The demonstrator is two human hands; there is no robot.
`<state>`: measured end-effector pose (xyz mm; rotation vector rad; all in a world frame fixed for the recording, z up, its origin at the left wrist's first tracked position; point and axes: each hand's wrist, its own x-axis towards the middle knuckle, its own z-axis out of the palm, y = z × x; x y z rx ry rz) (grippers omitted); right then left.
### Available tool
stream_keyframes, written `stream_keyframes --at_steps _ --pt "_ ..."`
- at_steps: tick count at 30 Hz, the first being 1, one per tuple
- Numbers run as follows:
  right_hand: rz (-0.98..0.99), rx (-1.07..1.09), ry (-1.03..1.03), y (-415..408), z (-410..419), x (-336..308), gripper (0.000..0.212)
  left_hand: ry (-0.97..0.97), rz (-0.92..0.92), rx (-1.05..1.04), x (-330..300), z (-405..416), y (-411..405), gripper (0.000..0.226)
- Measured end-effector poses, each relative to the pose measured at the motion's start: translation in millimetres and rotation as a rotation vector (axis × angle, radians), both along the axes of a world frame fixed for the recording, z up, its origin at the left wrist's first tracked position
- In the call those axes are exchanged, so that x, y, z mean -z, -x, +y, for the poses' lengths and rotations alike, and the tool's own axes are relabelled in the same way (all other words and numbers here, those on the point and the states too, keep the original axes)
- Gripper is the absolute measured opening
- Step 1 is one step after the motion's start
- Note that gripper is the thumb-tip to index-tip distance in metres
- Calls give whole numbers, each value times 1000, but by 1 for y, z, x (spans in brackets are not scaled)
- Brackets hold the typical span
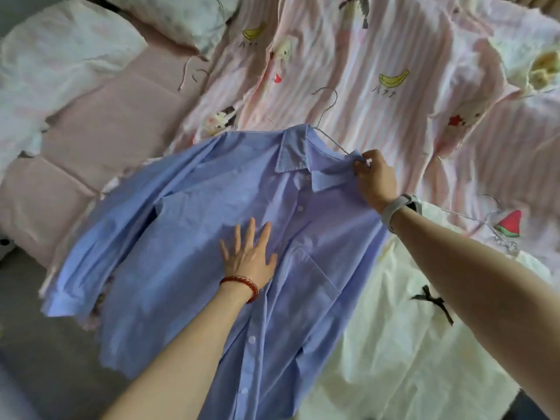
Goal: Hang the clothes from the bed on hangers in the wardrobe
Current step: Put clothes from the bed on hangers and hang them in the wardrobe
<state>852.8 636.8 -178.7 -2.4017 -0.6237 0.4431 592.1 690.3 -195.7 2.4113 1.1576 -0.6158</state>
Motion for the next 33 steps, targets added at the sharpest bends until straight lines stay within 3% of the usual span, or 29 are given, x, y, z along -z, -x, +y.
stream_keyframes --at_steps 4,8,16,19,23,33 --pt "24 -240 285 3 -6 49 40 89 126 38 33 2 -5 61" --pt "-42 -374 412 24 -14 60 52 91 83 22 32 10 -6 55" --pt "-264 -481 195 96 -3 -25 50 -363 -188 -89 -54 38 37 49" --pt "-312 -517 71 144 -1 -66 46 -551 -324 -164 -92 32 91 42" --pt "-314 -669 -56 238 -12 -110 50 -598 -348 -363 -133 -8 186 46" --pt "-343 -1410 -231 541 -119 -151 39 -703 -197 -696 -177 -214 472 42"
